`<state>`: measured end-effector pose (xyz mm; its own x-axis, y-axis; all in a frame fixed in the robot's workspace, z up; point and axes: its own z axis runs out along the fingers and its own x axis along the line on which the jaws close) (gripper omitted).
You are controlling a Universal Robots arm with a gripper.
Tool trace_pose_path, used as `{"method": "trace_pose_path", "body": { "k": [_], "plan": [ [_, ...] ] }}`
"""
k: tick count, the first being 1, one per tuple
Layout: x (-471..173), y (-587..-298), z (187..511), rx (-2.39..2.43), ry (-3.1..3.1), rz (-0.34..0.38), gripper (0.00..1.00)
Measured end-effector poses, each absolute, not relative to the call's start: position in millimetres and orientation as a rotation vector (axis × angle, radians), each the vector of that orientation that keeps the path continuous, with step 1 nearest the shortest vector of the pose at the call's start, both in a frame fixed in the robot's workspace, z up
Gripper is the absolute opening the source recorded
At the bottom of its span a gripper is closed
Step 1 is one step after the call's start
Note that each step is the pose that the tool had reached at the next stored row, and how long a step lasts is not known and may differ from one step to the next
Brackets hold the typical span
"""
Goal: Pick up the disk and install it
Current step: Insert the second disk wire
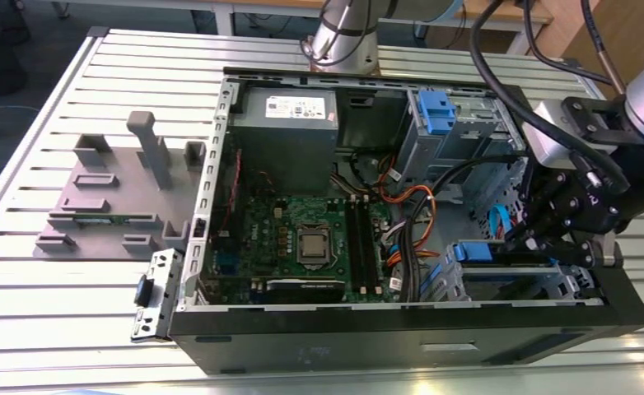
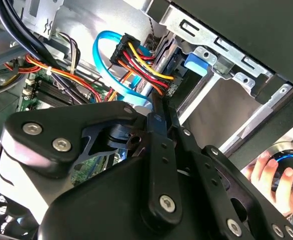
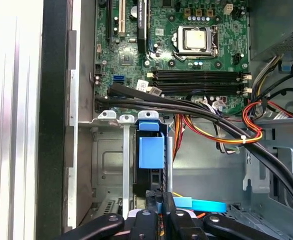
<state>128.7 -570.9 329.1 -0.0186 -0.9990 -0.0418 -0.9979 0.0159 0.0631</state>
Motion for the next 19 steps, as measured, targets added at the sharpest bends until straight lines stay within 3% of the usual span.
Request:
{"method": "trace_pose_path", "body": {
  "k": [4, 5, 19],
  "plan": [
    [129, -571, 328, 2.192, -2.230, -0.119, 0.18],
    [129, -571, 328, 2.192, -2.229, -0.118, 0.24],
    [129, -571, 349, 2.195, -2.231, -0.134, 0.24]
  ]
}}
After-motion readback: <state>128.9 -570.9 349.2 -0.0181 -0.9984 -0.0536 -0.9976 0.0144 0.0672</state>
